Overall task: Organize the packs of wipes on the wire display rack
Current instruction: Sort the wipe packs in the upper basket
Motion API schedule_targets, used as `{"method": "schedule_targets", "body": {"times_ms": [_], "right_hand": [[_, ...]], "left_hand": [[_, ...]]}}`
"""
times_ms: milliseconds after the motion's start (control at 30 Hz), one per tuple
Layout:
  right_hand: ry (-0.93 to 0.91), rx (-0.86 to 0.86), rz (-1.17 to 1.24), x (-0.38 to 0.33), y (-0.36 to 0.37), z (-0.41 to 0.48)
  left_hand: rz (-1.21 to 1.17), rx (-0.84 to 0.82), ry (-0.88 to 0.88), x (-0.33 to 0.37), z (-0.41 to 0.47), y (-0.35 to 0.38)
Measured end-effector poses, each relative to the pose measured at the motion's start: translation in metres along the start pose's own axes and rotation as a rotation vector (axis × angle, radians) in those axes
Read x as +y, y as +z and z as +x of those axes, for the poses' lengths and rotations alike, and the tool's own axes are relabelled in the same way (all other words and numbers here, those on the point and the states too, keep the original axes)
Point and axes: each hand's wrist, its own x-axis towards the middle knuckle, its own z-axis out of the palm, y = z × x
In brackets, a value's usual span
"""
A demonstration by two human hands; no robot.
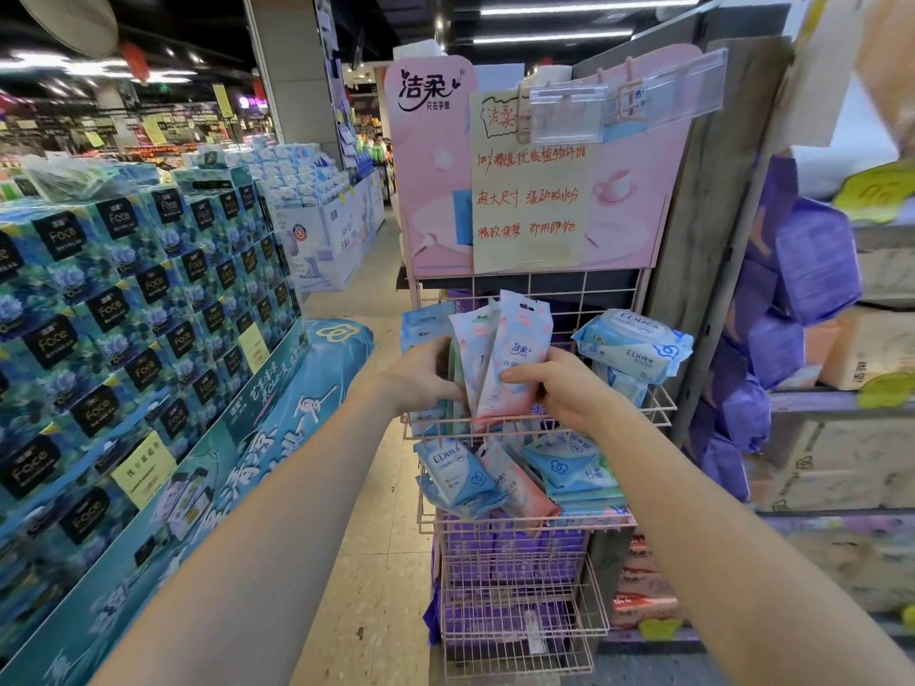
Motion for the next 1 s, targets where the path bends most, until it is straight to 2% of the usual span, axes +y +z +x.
{"method": "schedule_targets", "body": {"times_ms": [367,500,667,800,1000], "right_hand": [[-0.016,-0.041,-0.176,-0.007,-0.006,-0.004],[-0.006,-0.043,-0.189,-0.011,-0.008,-0.006],[0.075,-0.006,-0.294,-0.012,-0.014,-0.008],[0.112,0.019,-0.42,-0.017,-0.014,-0.009],[0.045,0.126,-0.425,-0.025,-0.009,-0.007]], "left_hand": [[-0.074,0.089,-0.016,-0.004,-0.004,0.001],[-0.135,0.177,-0.038,-0.01,-0.005,0.002],[-0.18,0.366,-0.049,-0.014,-0.003,-0.003],[-0.288,0.398,-0.041,-0.011,-0.005,-0.016],[-0.422,0.482,-0.063,-0.015,-0.007,-0.019]]}}
